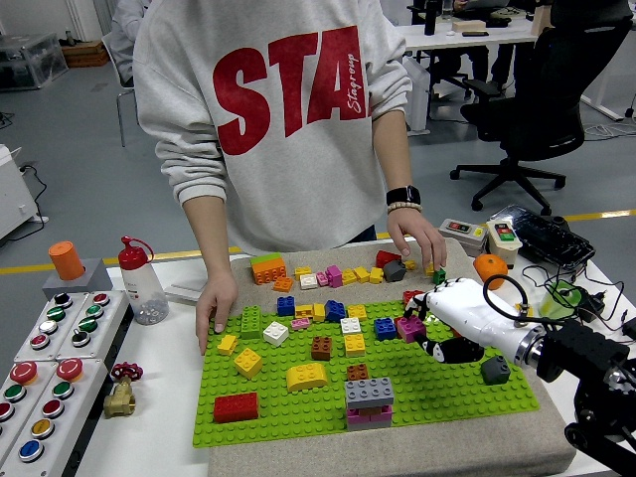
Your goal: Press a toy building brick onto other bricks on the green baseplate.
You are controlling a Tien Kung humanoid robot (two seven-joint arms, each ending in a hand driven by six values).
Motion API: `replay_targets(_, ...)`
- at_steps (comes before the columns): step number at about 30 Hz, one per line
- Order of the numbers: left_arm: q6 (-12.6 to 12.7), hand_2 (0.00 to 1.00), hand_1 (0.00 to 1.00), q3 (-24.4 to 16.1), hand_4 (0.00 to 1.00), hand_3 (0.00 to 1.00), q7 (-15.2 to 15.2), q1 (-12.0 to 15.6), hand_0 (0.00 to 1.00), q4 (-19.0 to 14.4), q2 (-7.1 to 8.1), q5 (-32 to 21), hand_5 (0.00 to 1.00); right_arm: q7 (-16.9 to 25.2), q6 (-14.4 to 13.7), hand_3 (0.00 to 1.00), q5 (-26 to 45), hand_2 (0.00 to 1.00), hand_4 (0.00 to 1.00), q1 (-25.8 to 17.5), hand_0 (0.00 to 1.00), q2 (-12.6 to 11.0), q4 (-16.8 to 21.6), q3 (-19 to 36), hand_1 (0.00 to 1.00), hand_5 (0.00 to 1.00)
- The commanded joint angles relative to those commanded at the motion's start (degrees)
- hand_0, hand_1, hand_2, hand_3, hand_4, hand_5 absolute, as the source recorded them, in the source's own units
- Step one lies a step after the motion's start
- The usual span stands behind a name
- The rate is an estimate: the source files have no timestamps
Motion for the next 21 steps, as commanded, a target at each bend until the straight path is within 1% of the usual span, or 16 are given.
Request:
replay_targets(4, -0.1, 0.607, 0.596, 0.0, 0.295, 0.404, 0.1, 0.0, 0.632, 0.0, 0.0, 0.1, 0.942, -0.1, 0.0, 0.597, -0.2, 0.593, 0.522, -1.6, 0.69, -1.4, 6.2, 0.1, 0.638, 0.219)
replay_targets(12, -0.3, 0.607, 0.596, 0.2, 0.295, 0.404, 0.1, -0.1, 0.631, 0.0, 0.09, 0.1, 0.942, -0.1, -0.1, 0.6, 0.0, 0.594, 0.524, -3.7, 0.691, -3.1, 16.1, 0.9, 0.639, 0.223)
replay_targets(16, -0.3, 0.606, 0.596, 0.2, 0.295, 0.404, 0.0, -0.1, 0.632, 0.0, 0.1, 0.1, 0.941, -0.1, -0.2, 0.601, 0.0, 0.595, 0.533, -4.7, 0.691, -3.1, 18.1, 1.1, 0.64, 0.232)
replay_targets(21, -0.3, 0.606, 0.596, 0.1, 0.295, 0.404, 0.1, -0.1, 0.632, 0.0, 0.06, 0.3, 0.941, -0.2, -0.4, 0.601, 0.1, 0.595, 0.533, -6.0, 0.691, -2.3, 18.0, 1.4, 0.64, 0.232)
